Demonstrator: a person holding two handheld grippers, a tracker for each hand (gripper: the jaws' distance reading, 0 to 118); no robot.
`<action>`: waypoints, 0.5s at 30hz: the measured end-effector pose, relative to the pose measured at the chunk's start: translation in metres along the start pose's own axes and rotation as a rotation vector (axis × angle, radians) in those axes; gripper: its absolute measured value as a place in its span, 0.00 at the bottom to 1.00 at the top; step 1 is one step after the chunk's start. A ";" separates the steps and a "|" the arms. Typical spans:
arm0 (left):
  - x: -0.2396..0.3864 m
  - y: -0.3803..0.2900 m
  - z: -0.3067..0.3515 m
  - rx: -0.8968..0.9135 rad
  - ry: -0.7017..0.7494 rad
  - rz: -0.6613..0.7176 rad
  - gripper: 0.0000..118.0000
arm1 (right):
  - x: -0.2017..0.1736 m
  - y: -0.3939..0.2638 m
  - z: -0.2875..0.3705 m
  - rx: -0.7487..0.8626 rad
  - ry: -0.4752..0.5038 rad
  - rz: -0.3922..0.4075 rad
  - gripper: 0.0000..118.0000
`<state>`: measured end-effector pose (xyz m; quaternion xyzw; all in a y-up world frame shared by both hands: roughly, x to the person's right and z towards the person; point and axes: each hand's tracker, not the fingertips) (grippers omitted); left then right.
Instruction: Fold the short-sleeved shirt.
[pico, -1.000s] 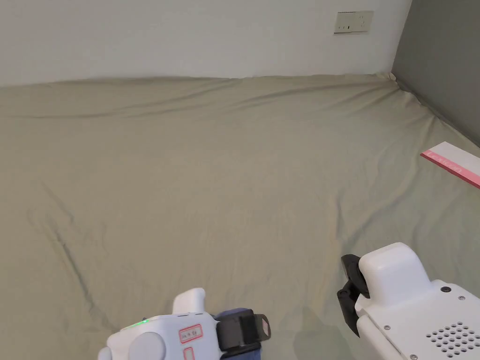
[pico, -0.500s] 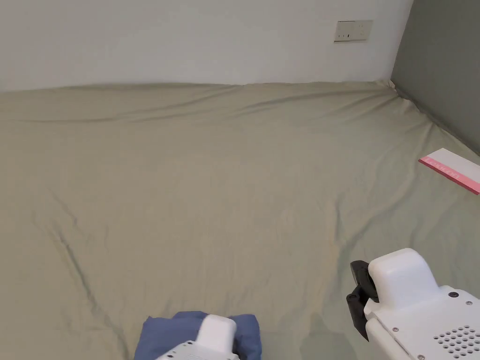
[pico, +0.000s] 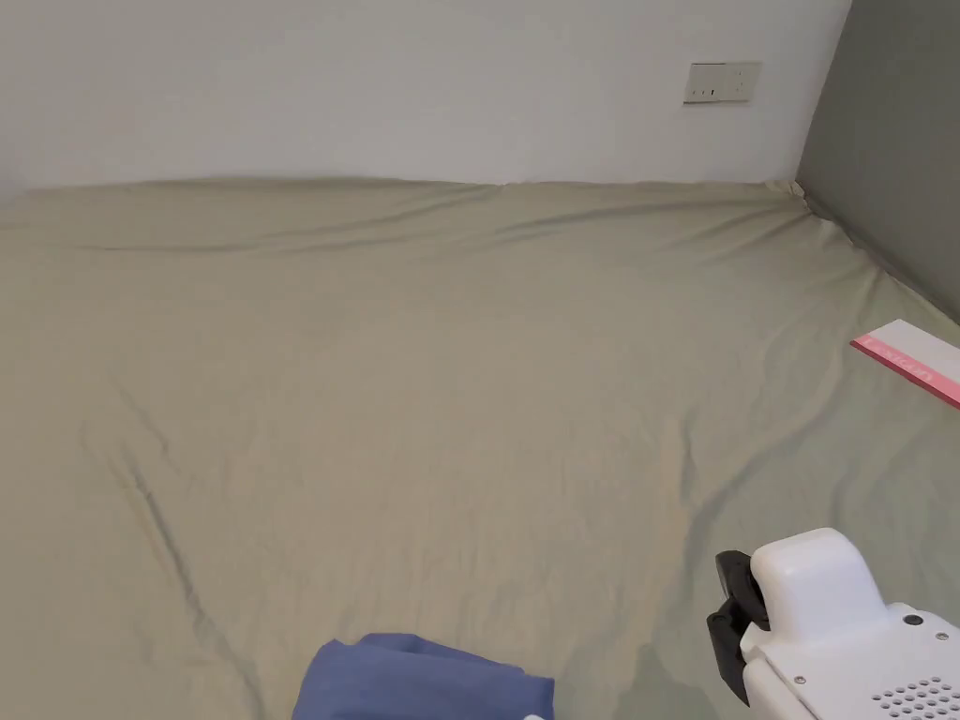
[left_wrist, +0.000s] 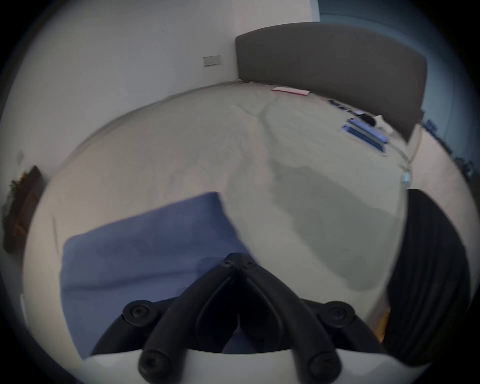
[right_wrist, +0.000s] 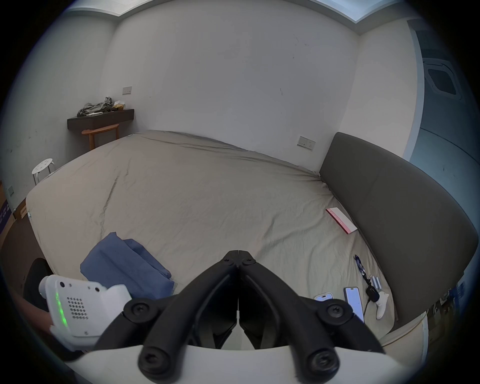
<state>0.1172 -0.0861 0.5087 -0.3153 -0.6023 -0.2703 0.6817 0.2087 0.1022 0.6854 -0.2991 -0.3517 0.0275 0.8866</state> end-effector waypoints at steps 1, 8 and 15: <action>0.000 -0.001 0.005 0.009 -0.059 0.012 0.00 | -0.002 0.001 -0.001 0.002 0.002 0.005 0.02; -0.072 -0.016 0.079 0.160 -0.074 0.291 0.00 | -0.027 0.010 -0.025 0.019 0.128 -0.009 0.02; -0.180 -0.049 0.126 0.203 0.221 0.413 0.00 | -0.095 -0.041 -0.102 -0.243 0.360 0.050 0.02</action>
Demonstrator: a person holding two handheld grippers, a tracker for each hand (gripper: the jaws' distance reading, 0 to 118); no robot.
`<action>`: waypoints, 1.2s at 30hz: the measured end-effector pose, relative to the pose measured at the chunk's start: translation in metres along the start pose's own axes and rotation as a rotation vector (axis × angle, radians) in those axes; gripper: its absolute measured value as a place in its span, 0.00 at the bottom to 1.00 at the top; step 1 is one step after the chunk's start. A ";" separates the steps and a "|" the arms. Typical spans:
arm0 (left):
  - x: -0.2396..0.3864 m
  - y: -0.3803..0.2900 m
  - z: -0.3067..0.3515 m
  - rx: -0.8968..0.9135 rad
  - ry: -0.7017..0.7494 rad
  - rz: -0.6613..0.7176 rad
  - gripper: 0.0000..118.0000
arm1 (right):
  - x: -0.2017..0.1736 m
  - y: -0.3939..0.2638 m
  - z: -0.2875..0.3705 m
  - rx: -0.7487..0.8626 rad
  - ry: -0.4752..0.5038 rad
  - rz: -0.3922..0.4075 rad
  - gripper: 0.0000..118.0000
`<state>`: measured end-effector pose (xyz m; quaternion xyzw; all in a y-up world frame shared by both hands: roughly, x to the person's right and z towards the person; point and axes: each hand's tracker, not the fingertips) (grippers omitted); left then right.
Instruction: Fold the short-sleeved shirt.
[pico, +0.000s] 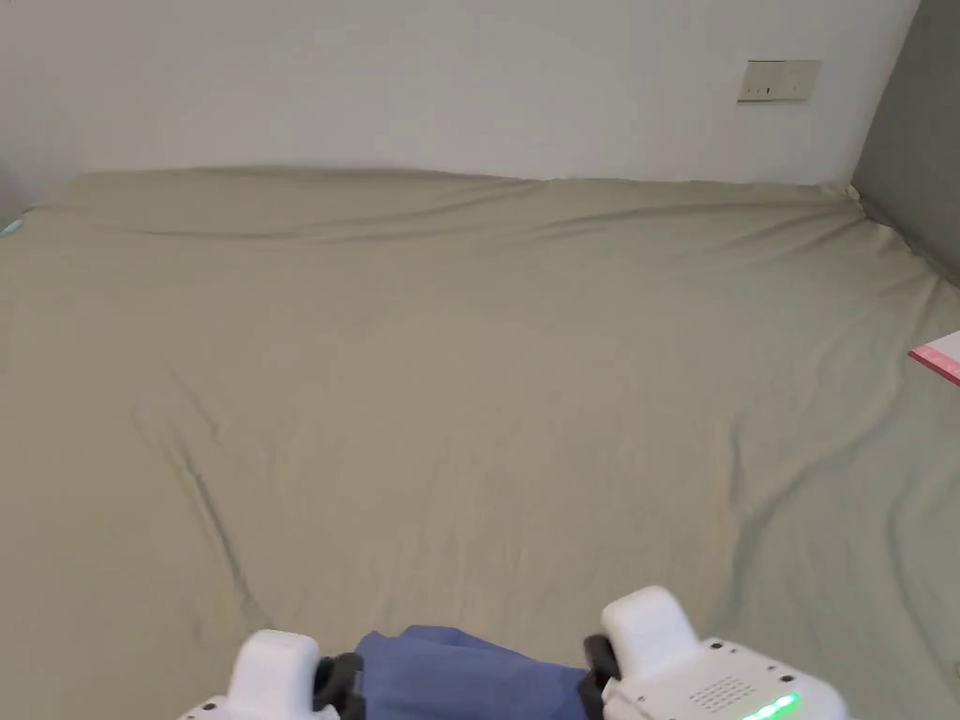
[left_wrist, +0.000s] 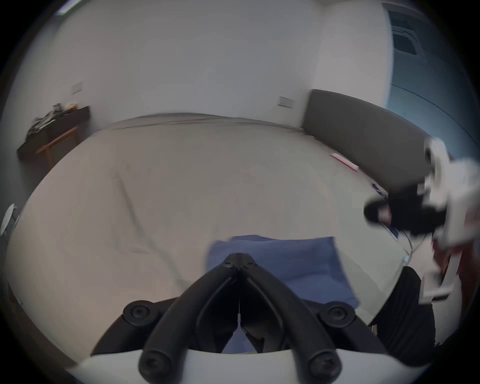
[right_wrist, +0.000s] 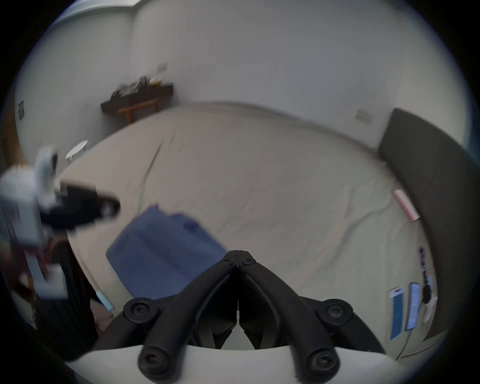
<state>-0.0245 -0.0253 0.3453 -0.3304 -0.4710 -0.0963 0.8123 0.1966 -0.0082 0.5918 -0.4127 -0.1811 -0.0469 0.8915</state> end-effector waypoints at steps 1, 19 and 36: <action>-0.011 -0.001 0.000 -0.002 0.000 0.019 0.00 | -0.004 -0.006 -0.014 -0.045 0.024 0.011 0.02; -0.064 -0.059 -0.131 -0.434 -0.583 0.650 1.00 | -0.009 -0.038 -0.071 -0.191 0.134 0.011 0.01; -0.013 -0.031 -0.107 -0.418 -0.367 0.308 0.25 | 0.015 0.007 0.003 0.070 -0.062 -0.006 0.02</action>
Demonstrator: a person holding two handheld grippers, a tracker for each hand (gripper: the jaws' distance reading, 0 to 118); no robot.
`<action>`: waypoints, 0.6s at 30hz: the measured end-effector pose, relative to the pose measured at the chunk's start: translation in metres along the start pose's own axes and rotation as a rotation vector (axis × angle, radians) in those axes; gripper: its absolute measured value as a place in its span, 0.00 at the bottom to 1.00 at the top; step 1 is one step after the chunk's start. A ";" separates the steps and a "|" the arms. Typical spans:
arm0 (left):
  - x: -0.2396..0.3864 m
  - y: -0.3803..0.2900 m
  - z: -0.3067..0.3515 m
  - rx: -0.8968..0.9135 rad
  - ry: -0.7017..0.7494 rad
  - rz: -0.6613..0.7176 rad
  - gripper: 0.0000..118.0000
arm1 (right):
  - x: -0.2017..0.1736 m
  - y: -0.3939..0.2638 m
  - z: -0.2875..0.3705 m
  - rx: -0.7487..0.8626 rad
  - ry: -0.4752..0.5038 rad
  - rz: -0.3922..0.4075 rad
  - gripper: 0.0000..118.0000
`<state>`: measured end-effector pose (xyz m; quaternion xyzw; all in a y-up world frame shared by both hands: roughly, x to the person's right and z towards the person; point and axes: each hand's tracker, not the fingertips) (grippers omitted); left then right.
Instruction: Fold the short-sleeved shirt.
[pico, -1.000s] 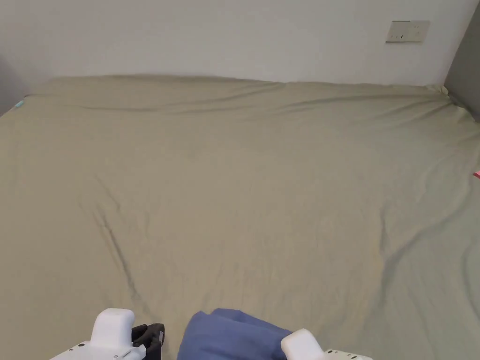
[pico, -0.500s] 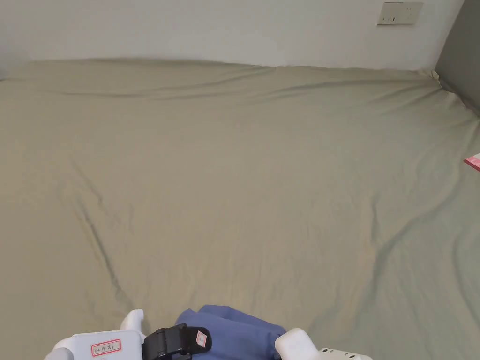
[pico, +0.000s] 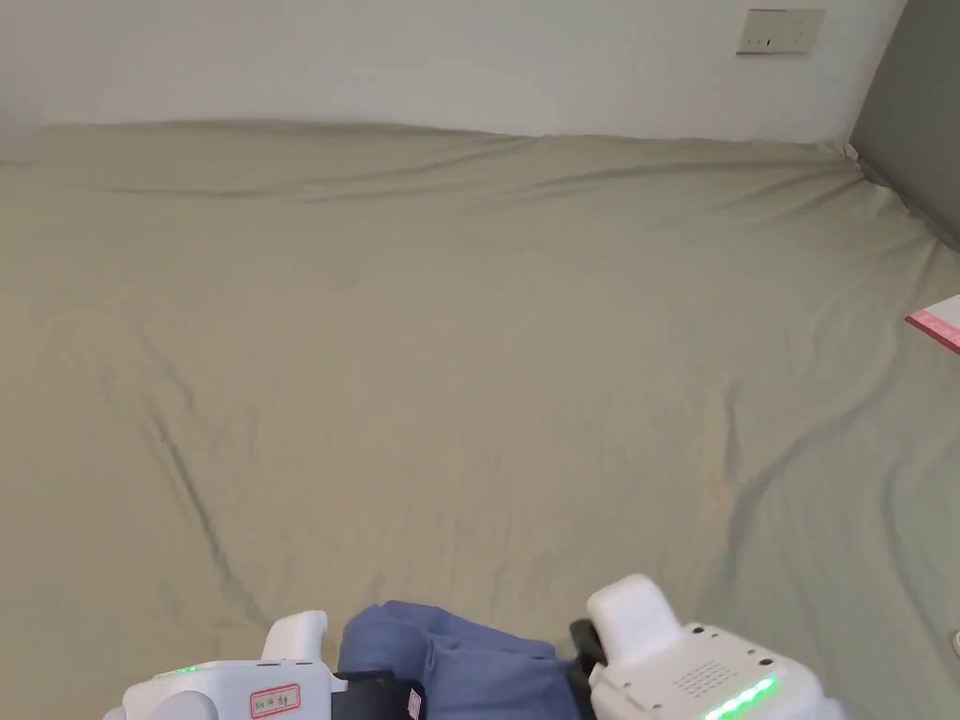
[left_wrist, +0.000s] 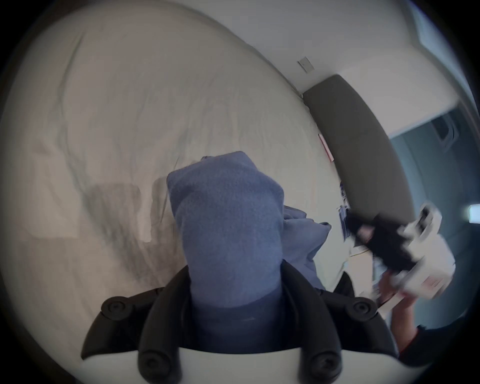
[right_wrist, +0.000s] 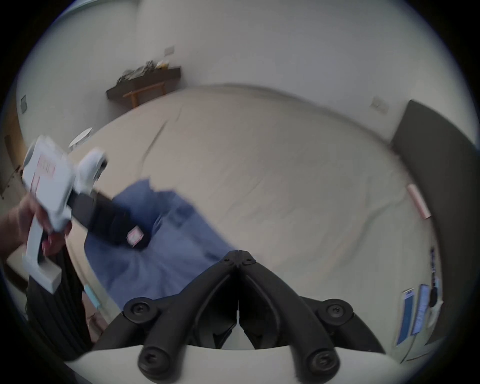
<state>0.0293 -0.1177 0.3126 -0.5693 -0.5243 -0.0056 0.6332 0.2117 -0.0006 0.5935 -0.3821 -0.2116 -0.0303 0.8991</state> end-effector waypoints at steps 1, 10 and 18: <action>0.006 0.000 0.005 0.010 0.018 -0.035 0.25 | 0.004 0.007 0.010 0.037 -0.027 -0.010 0.02; 0.016 -0.004 0.071 0.135 0.191 -0.169 0.24 | 0.000 0.064 0.077 0.291 -0.217 0.031 0.02; -0.024 -0.007 0.117 0.164 0.416 -0.168 0.24 | -0.034 0.080 0.085 0.349 -0.189 -0.012 0.02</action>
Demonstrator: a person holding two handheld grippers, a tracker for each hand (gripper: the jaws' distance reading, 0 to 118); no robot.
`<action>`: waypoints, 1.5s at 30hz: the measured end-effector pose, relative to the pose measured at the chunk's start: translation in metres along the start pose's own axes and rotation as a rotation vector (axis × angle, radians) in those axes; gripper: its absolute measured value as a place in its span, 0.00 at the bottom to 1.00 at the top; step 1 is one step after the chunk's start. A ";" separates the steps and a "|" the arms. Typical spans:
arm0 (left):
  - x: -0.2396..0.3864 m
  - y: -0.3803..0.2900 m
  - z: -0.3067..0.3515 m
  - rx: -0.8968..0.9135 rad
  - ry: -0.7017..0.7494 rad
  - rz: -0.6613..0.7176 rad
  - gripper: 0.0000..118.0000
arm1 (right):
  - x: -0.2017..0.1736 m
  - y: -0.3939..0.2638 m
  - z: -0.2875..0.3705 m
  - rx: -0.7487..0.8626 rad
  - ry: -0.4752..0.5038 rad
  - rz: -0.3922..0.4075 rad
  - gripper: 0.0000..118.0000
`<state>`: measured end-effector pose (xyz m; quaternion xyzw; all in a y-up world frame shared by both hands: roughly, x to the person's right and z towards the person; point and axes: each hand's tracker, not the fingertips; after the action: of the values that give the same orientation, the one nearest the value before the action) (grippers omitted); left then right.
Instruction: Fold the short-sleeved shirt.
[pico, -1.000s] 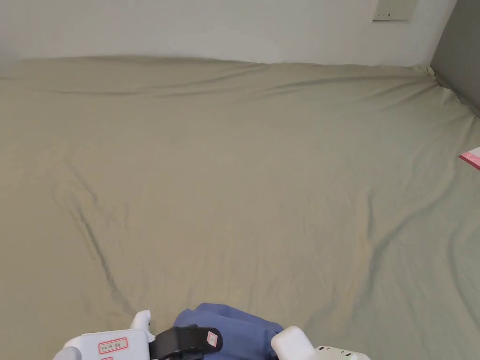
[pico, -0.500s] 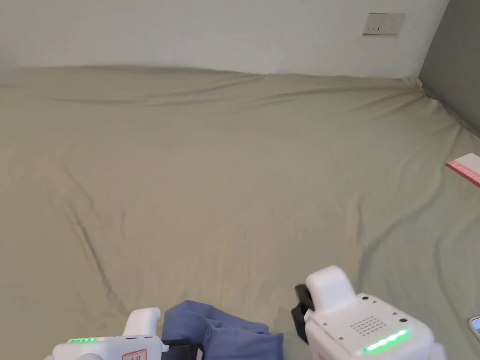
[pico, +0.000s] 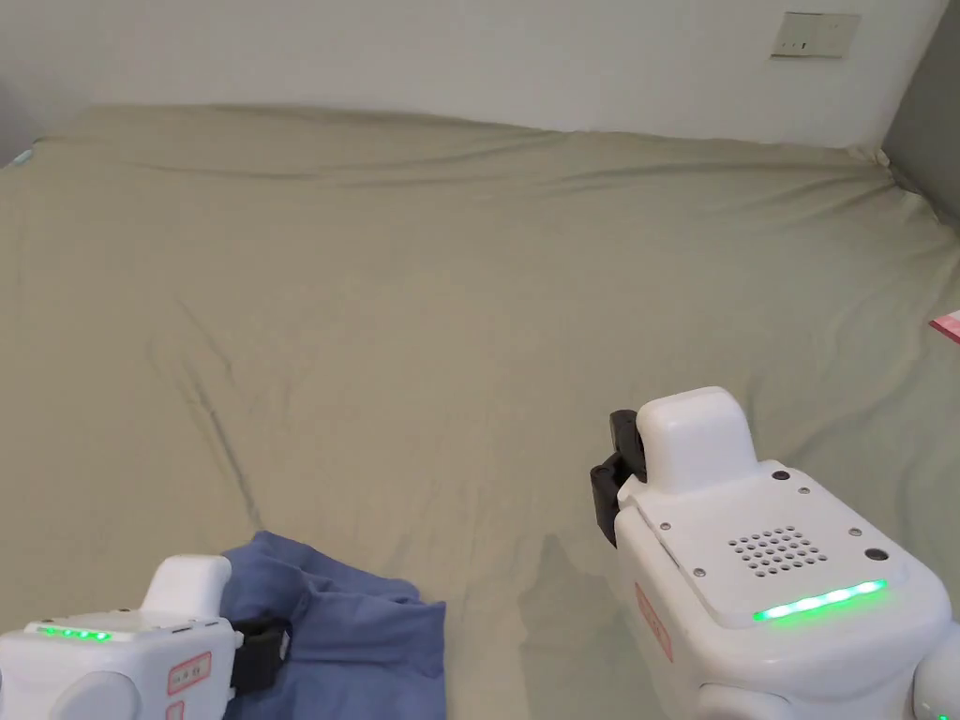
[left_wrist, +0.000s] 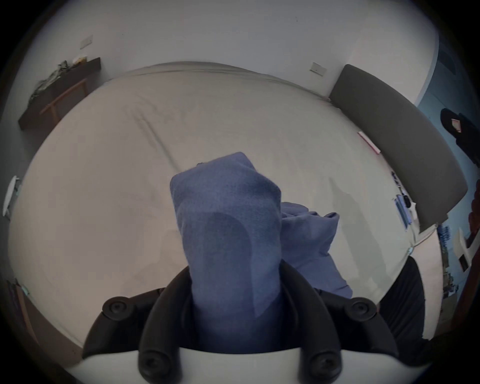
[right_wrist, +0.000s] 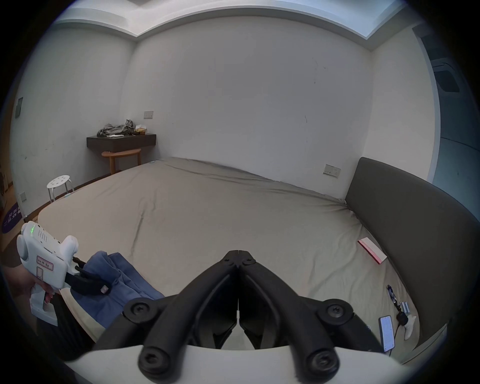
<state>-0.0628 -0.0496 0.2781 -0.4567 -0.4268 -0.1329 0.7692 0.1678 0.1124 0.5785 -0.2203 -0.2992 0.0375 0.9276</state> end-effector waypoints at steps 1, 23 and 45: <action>-0.008 0.000 0.004 0.009 0.029 -0.014 0.24 | -0.004 0.001 0.000 0.004 -0.001 0.005 0.02; -0.285 0.015 0.047 -0.093 0.636 -0.141 0.24 | -0.084 0.006 -0.047 -0.071 -0.003 0.136 0.02; -0.205 0.116 0.203 0.618 0.535 0.142 0.97 | -0.013 0.062 -0.011 0.029 -0.114 0.146 0.02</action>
<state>-0.2252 0.1419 0.0948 -0.1819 -0.1990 -0.0589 0.9612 0.1674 0.1617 0.5370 -0.2258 -0.3339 0.1219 0.9070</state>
